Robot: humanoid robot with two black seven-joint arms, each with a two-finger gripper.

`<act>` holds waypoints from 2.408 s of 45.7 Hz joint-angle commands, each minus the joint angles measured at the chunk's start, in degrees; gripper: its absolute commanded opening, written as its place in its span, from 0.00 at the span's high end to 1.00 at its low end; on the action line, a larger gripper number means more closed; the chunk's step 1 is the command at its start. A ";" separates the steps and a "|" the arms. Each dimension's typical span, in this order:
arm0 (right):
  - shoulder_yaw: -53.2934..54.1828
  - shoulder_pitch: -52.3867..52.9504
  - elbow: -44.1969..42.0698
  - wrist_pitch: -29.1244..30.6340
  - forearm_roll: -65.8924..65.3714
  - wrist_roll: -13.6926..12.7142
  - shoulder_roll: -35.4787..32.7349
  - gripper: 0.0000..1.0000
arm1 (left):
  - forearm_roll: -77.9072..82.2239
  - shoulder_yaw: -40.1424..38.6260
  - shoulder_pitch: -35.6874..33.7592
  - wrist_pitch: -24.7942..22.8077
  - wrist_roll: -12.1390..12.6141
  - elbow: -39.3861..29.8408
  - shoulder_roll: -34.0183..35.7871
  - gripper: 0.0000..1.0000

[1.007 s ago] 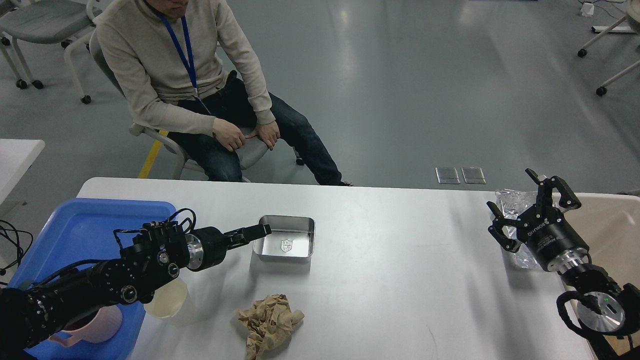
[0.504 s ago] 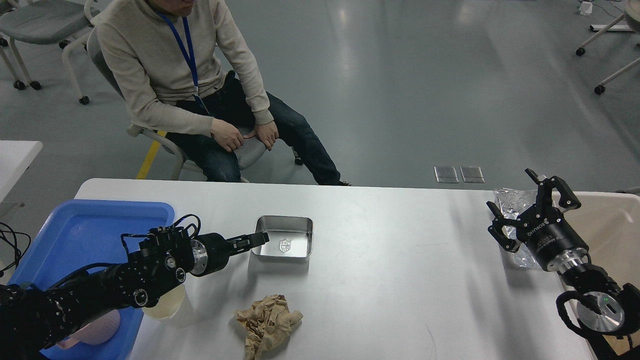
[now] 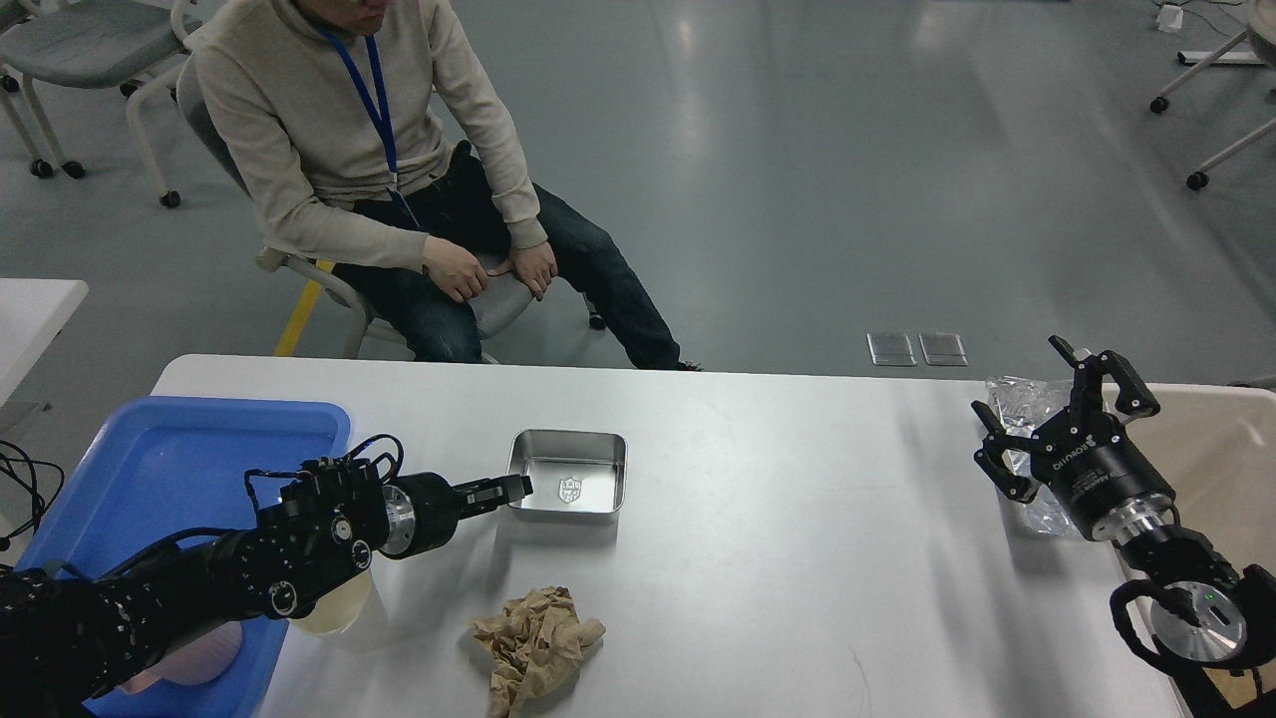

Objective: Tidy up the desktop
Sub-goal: 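Reach the left gripper to the steel tin box and grasp its rim, then lift the steel tin with the left gripper and lower it into the blue tray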

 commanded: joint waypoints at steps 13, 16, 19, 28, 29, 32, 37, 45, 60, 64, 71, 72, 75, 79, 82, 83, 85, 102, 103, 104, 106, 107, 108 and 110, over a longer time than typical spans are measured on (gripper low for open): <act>0.00 0.08 -0.10 -0.09 0.01 0.00 0.00 0.00 | -0.02 2.59 -0.13 -0.83 -3.59 2.86 -1.07 0.99; 0.00 -0.01 -0.10 -0.09 0.01 0.00 0.00 0.00 | -0.02 2.68 -0.13 -0.83 -4.64 3.29 -1.25 1.00; 0.00 -0.01 -0.10 -0.09 0.01 0.00 0.00 0.00 | -0.02 2.68 -0.13 -0.83 -5.00 3.91 -1.34 1.00; 0.09 0.08 -0.10 -0.09 0.01 0.00 0.00 0.00 | 0.07 2.77 -1.97 -1.27 -5.17 3.74 -0.90 1.00; 0.09 0.00 -0.10 -0.09 0.01 0.00 0.00 0.00 | 0.07 2.77 -2.15 -1.53 -5.35 3.73 -0.64 1.00; 0.09 -0.01 -0.10 -0.09 0.01 0.00 -0.08 0.00 | 0.15 2.86 -2.94 -2.32 -5.35 3.65 -0.02 1.00; 0.09 0.08 -0.10 -0.09 0.01 0.00 -0.08 0.00 | 0.07 2.86 -4.78 -2.32 -5.53 3.21 2.08 1.00; 0.09 0.08 -0.10 -0.09 0.01 0.00 -0.08 0.00 | 0.07 2.77 -8.03 -2.06 -5.35 -3.29 8.06 1.00; -0.17 0.26 -0.10 -0.09 -0.17 0.00 0.00 0.00 | 0.68 2.77 -9.88 -1.88 -4.65 -19.19 22.73 1.00; -0.17 0.17 -0.10 -0.09 -0.17 0.00 -0.08 0.00 | 1.12 2.77 -10.76 -2.15 -4.56 -22.54 28.00 1.00; -0.17 0.08 -0.01 -0.09 -0.26 0.00 -0.17 0.00 | 1.30 2.77 -14.10 -4.69 -4.65 -27.11 36.35 1.00; -0.17 0.08 -0.01 -0.09 -0.17 -0.09 -0.26 0.00 | 1.30 2.77 -14.54 -5.22 -4.65 -28.16 37.76 1.00; -0.17 0.08 -0.01 -0.09 -0.17 0.00 -0.35 0.00 | 1.30 2.77 -15.68 -6.19 -4.56 -31.32 41.98 1.00; -0.26 0.08 -0.01 -0.09 -0.26 0.00 -0.35 0.00 | 1.56 2.77 -15.95 -6.54 -4.65 -33.70 46.55 1.00; -0.26 0.08 -0.01 -0.09 -0.26 0.00 -0.17 0.00 | 2.44 2.68 -15.95 -6.98 -4.65 -33.97 48.84 1.00; -0.26 0.08 -0.01 -0.09 -0.26 0.00 -0.09 0.00 | 2.61 2.68 -15.95 -7.24 -4.65 -34.06 49.54 1.00; -0.35 0.08 -0.01 -0.09 -0.26 0.00 -0.08 0.00 | 2.70 2.68 -15.95 -7.68 -4.65 -34.32 50.77 1.00; -0.35 -0.01 -0.01 -0.09 -0.78 0.00 -0.08 0.00 | 3.05 2.86 -10.59 -7.69 -5.35 -31.95 53.33 0.99; -0.35 -0.01 -0.01 -0.09 -0.78 0.00 -0.08 0.00 | 3.05 2.77 -10.24 -7.68 -5.35 -31.95 53.42 0.99; -0.35 -0.01 -0.01 -0.01 -0.78 0.00 -0.08 0.00 | 3.05 2.86 -9.89 -7.60 -5.35 -31.86 53.42 0.99; -0.35 -0.01 -0.01 -0.01 -0.78 0.00 -0.08 0.00 | 3.05 2.86 -9.19 -7.51 -5.18 -31.60 53.42 0.99; -0.35 -0.01 -0.01 0.00 -0.78 0.00 -0.08 0.00 | 3.14 2.86 -8.66 -7.51 -5.17 -31.42 53.42 0.99; -0.35 -0.01 -0.01 -0.09 -0.78 0.00 -0.08 0.00 | 3.14 2.86 -8.13 -7.42 -5.17 -31.07 53.50 0.98; -0.26 -0.01 -0.01 -0.01 -0.78 0.00 -0.08 0.00 | 3.14 2.77 -6.64 -7.25 -5.17 -30.20 53.50 0.98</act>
